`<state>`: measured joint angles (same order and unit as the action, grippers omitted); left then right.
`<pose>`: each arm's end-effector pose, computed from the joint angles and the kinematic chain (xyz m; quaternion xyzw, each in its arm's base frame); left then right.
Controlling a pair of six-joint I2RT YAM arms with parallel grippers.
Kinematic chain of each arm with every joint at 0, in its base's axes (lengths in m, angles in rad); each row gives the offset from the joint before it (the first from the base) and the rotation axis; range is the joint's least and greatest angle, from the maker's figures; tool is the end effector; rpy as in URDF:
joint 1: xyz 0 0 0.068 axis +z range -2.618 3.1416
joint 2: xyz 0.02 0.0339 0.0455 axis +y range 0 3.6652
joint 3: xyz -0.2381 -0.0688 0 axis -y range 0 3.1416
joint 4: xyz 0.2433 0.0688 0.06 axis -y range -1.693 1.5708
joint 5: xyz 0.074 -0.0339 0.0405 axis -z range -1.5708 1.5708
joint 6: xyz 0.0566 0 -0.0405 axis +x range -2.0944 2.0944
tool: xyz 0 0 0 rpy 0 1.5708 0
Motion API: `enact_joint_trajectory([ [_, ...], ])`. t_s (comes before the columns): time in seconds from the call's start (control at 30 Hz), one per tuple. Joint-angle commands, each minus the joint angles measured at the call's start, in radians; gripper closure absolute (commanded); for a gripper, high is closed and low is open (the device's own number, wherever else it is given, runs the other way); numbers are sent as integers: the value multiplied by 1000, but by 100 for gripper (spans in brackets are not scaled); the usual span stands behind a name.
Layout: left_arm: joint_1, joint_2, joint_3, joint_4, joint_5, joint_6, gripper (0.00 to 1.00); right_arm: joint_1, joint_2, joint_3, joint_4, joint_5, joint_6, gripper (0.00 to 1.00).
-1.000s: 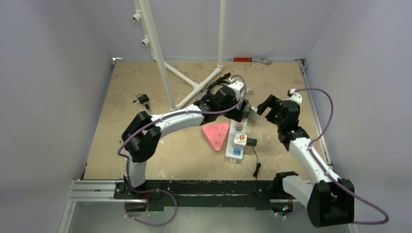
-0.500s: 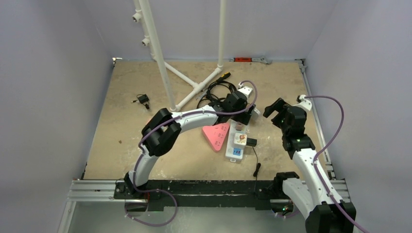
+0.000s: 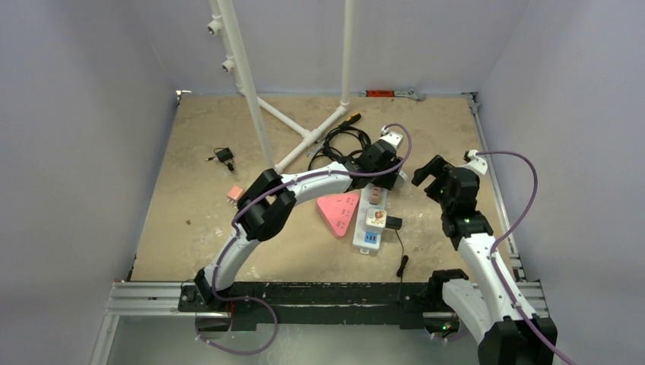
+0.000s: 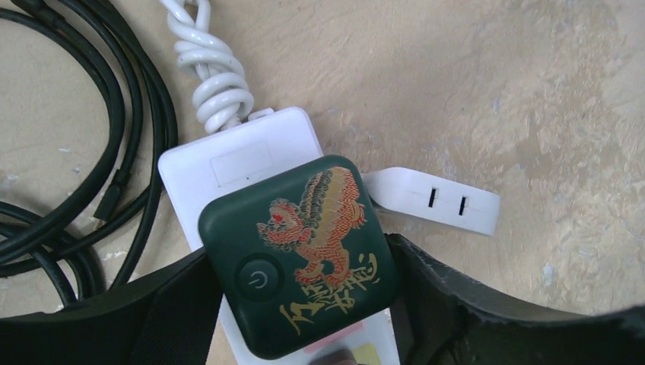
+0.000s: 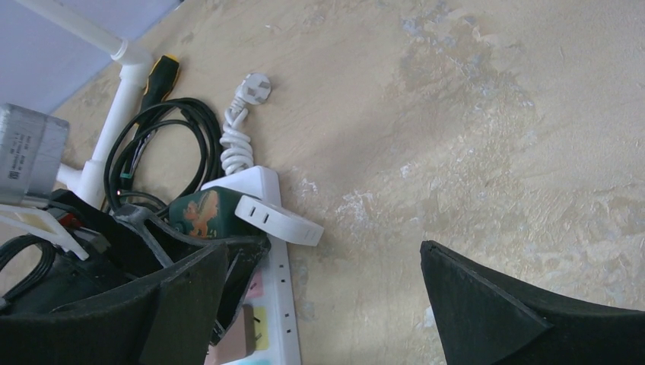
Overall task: Pull the plug off the socket
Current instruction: Remove the plug from the socket.
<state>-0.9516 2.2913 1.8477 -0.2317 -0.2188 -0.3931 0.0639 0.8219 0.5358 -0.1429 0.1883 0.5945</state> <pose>0.3138 -0.4192 0.1614 0.2015 0.8744 -0.1910 0.3980 0.2263 0.0039 0.2229 0.2687 0.7951 0.0991 0.5347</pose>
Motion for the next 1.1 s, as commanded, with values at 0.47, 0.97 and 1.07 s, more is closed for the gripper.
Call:
enact_joint_trajectory([
  [0.47, -2, -120, -162, -24, 116, 261, 86, -4, 25, -6, 64, -154, -100, 1],
  [0.97, 62, -470, -540, -94, 331, 389, 91, 79, 99, -32, 122, -302, -103, 3],
  [1.07, 84, -520, -605, -89, 380, 426, 91, 215, 127, -35, 150, -236, -57, 6],
])
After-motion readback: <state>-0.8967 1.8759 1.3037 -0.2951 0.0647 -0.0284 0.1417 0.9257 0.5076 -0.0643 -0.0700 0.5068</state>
